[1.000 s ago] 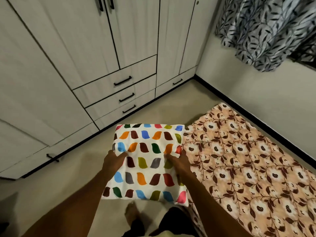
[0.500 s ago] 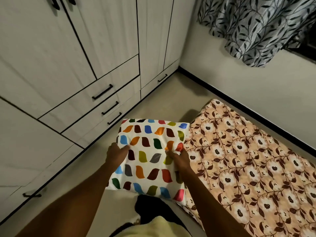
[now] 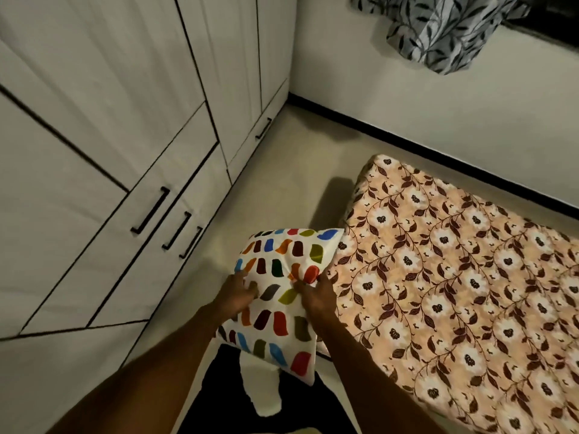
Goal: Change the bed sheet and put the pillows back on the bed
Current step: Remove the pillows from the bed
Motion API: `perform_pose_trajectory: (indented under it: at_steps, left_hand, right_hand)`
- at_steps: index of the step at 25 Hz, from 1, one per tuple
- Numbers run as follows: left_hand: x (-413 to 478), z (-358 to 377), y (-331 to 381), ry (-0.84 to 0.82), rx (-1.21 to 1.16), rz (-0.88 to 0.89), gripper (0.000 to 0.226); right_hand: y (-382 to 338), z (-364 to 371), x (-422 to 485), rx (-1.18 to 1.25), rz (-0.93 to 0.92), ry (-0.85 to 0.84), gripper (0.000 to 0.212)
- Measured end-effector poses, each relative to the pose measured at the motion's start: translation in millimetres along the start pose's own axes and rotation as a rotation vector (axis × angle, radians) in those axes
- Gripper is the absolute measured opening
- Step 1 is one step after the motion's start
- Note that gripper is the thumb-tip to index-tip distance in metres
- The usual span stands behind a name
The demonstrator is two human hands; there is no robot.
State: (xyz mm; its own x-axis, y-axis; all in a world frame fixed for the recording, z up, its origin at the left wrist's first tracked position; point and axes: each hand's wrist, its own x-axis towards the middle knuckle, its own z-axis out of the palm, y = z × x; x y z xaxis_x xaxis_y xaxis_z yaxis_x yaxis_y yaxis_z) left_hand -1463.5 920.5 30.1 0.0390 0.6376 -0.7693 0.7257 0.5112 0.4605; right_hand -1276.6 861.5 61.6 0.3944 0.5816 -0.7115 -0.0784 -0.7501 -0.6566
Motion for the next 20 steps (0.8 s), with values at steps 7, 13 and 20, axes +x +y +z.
perform_pose_trajectory:
  at_steps: [7,13,20]
  left_hand:
    - [79.2,-13.0,18.6,-0.216,0.125,0.061,0.056]
    - [179.3,42.2,9.0,-0.332,0.190,0.063,0.056]
    - [321.7,145.5,-38.1,-0.359,0.285,0.129,0.061]
  right_hand:
    - [-5.3,56.2,45.7,-0.071,0.069,0.156,0.058]
    - [44.7,75.0,156.2,-0.185,0.152,0.220,0.044]
    - [175.9,91.2,343.5,-0.239,0.261,0.219,0.041]
